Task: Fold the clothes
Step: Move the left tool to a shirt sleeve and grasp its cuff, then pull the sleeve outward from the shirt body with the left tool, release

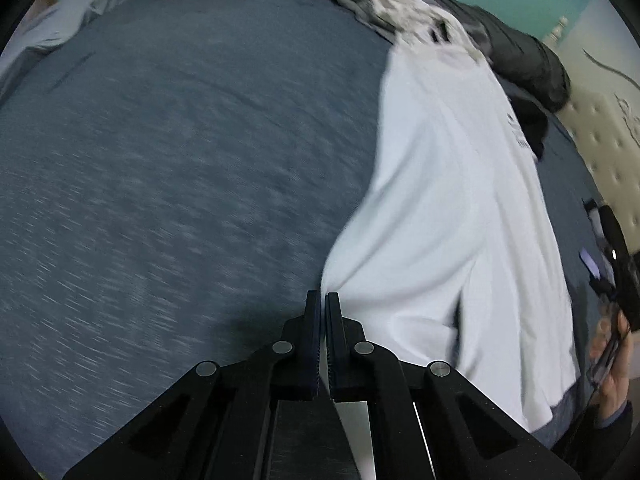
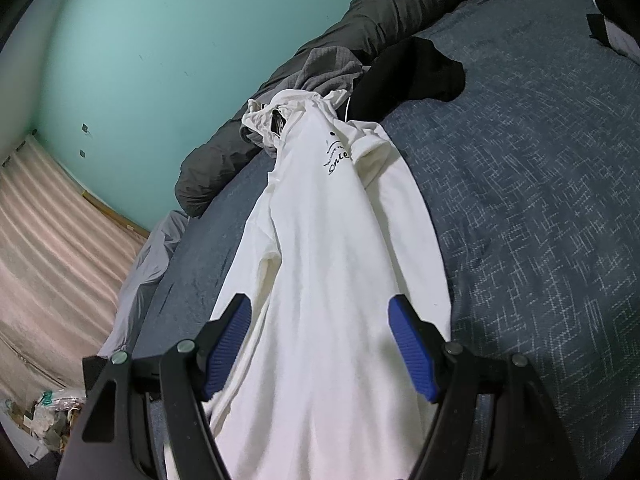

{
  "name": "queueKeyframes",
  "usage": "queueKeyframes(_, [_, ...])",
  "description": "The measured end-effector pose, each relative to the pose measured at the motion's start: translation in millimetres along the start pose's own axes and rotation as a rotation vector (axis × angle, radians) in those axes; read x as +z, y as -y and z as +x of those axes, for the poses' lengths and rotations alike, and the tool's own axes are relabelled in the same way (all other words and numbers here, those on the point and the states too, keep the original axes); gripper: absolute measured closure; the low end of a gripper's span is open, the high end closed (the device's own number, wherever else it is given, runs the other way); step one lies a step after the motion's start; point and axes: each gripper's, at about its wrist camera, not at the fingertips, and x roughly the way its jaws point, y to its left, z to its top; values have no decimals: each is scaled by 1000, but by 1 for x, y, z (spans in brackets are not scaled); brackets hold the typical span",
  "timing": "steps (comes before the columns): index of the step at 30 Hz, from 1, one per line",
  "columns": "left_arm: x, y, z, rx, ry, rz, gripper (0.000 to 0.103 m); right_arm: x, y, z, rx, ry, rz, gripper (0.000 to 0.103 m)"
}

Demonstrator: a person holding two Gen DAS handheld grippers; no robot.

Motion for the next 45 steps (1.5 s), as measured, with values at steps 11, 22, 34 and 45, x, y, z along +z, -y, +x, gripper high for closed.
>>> queueKeyframes(11, [71, -85, -33, 206, 96, -62, 101, -2, 1, 8, -22, -16, -11, 31])
queueKeyframes(22, [129, -136, -37, 386, 134, -144, 98, -4, -1, 18, -42, -42, -42, 31])
queueKeyframes(34, [94, -92, -36, 246, 128, -127, 88, 4, 7, 13, -44, -29, -15, 31])
queueKeyframes(45, [3, 26, -20, -39, 124, -50, 78, -3, 53, -20, -149, -66, 129, 31])
